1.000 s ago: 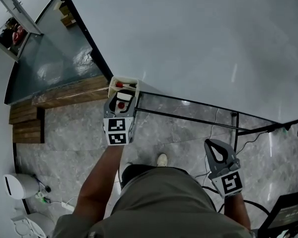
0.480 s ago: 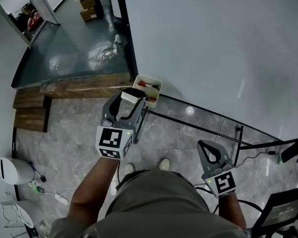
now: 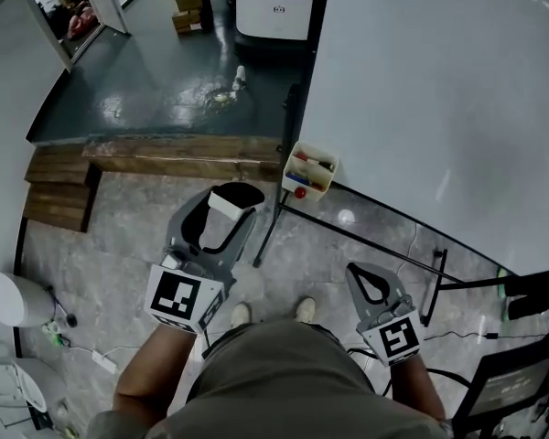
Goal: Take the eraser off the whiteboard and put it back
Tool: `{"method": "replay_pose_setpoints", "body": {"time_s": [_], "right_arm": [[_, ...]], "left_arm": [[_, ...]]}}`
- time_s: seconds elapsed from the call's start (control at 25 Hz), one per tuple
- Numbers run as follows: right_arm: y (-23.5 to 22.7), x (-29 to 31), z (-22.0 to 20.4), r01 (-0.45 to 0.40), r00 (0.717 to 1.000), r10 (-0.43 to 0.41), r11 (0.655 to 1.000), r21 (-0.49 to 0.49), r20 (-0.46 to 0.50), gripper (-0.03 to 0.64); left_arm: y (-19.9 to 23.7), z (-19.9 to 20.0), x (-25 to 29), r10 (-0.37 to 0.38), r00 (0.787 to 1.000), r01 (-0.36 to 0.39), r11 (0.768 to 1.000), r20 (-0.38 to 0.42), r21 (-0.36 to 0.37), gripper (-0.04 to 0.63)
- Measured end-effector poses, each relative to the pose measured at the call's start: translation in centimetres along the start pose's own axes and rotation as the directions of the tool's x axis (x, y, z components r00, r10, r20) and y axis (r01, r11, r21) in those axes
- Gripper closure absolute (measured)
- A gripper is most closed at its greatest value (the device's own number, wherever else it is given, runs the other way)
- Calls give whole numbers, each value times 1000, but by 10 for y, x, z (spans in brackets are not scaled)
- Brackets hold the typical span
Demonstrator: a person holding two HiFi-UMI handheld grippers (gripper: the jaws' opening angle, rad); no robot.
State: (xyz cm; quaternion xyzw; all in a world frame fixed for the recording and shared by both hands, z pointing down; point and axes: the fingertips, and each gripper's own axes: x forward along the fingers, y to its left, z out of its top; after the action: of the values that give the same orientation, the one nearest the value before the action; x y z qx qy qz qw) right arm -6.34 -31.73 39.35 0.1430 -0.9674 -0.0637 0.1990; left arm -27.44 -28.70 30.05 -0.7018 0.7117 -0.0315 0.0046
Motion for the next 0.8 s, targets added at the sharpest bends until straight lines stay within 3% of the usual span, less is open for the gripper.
{"method": "replay_pose_setpoints", "body": {"time_s": [0.2, 0.56, 0.8], "right_arm": [[41, 23, 16, -23, 1000, 23, 1000, -4, -14, 614], [109, 65, 35, -33, 999, 33, 999, -29, 3, 614], [118, 75, 40, -20, 1000, 20, 999, -39, 5, 614]], "left_arm": [[29, 8, -54, 9, 1000, -9, 999, -1, -36, 334], [76, 7, -122, -16, 999, 17, 1000, 36, -15, 334], [85, 4, -124, -58, 998, 58, 998, 6, -13, 335]]}}
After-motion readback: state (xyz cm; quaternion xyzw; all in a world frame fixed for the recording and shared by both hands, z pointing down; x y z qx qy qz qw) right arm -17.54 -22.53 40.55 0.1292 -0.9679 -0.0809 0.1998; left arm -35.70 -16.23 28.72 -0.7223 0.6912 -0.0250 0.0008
